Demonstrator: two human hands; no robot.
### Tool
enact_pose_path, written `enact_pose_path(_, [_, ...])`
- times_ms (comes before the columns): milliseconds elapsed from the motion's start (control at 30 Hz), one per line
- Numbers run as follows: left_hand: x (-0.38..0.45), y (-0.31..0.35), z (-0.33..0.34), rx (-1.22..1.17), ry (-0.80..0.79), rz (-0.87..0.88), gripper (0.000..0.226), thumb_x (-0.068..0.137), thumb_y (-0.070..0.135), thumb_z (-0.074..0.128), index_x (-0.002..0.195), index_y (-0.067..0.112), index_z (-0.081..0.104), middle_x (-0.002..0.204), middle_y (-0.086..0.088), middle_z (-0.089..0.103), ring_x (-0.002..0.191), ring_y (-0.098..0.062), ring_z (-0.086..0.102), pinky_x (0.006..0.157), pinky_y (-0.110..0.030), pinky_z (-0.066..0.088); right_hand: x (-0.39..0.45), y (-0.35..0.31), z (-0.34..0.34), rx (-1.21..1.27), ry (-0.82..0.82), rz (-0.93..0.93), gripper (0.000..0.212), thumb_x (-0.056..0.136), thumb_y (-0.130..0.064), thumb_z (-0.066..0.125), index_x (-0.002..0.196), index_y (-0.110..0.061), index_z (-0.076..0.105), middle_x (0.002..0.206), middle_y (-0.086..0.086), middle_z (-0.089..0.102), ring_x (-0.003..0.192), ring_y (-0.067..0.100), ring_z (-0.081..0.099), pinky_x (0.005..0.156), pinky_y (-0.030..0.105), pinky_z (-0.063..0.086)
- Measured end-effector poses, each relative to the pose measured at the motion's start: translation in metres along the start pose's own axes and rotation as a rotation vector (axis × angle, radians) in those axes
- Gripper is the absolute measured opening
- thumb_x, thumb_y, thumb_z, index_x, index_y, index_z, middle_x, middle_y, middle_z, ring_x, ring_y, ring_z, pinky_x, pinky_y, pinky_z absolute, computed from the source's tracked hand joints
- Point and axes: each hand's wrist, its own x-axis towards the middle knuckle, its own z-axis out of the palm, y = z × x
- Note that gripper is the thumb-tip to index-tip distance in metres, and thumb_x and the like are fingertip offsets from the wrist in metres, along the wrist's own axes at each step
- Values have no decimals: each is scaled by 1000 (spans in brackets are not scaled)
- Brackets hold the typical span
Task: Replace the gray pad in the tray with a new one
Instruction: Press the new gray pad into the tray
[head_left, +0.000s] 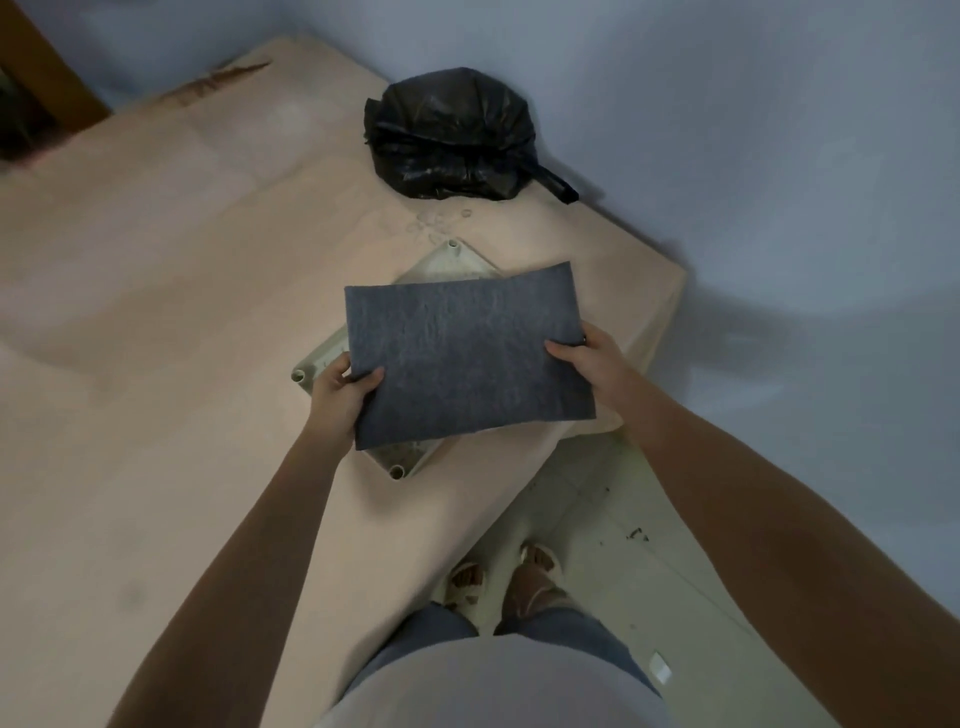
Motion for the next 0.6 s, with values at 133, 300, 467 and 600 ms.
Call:
enact_pose_path(133, [3, -1, 6, -18, 88, 29, 17, 86, 2, 63, 95, 18, 63, 93, 1, 68, 82, -12, 66, 62, -23, 53, 38, -13, -1, -68, -114, 0, 36, 83, -13, 71, 117, -14, 61, 111, 1, 65, 98, 19, 61, 82, 32, 49])
enact_pose_path(300, [3, -5, 18, -95, 287, 36, 16, 86, 6, 65, 91, 21, 64, 94, 1, 68, 85, -16, 65, 67, -29, 52, 85, -42, 7, -167, -277, -4, 39, 82, -17, 72, 120, -18, 61, 98, -12, 64, 89, 8, 61, 66, 21, 48])
enact_pose_path(467, [-4, -14, 29, -115, 421, 54, 22, 86, 6, 65, 104, 19, 64, 98, 4, 68, 89, -15, 65, 75, -30, 53, 120, -64, 19, -229, -467, 11, 39, 83, -15, 71, 120, -18, 60, 100, -8, 65, 90, 11, 63, 69, 26, 52])
enact_pose_path(600, [-13, -21, 36, -153, 555, 59, 20, 86, 5, 64, 100, 19, 64, 96, 5, 68, 89, -15, 64, 72, -28, 52, 137, -69, 35, -267, -575, 32, 41, 83, -17, 72, 122, -16, 58, 105, -4, 65, 96, 16, 63, 79, 34, 53])
